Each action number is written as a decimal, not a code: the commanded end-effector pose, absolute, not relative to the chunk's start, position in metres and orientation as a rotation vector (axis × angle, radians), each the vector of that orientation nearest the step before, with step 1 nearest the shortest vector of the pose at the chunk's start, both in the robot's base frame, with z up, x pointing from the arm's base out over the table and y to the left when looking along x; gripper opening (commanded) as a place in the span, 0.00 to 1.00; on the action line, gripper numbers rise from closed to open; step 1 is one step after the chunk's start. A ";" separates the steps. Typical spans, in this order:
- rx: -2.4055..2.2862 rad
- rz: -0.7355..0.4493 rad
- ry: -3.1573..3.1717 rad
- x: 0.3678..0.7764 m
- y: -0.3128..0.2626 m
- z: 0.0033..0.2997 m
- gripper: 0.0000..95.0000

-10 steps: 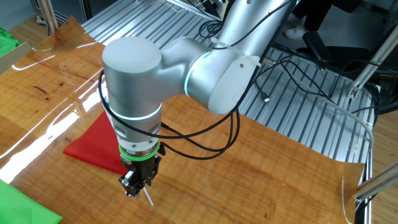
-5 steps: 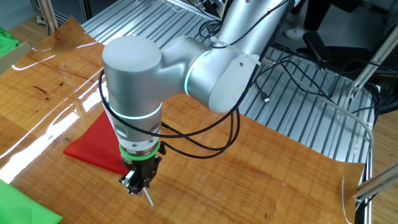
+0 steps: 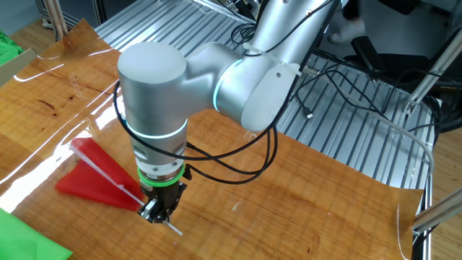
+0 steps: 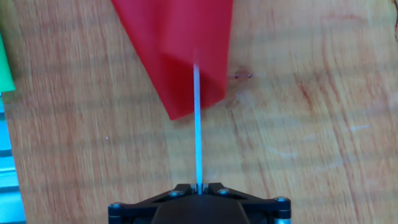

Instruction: Wave the flag

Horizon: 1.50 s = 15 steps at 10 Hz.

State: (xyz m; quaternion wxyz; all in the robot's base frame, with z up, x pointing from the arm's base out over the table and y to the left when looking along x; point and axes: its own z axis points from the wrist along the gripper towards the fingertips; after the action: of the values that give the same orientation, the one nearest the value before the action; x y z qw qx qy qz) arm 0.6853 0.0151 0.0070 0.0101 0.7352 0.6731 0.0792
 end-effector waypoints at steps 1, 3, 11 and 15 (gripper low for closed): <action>2.248 0.218 2.149 0.687 0.015 0.007 0.00; 2.179 0.190 2.216 0.686 0.015 0.009 0.00; 1.759 0.130 2.623 0.660 0.012 0.081 0.00; 1.387 0.101 2.868 0.634 0.004 0.109 0.00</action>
State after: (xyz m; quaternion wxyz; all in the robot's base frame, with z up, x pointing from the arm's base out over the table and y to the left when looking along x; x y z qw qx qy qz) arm 0.6470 0.0076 0.0947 -0.0174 0.4997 0.8652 0.0373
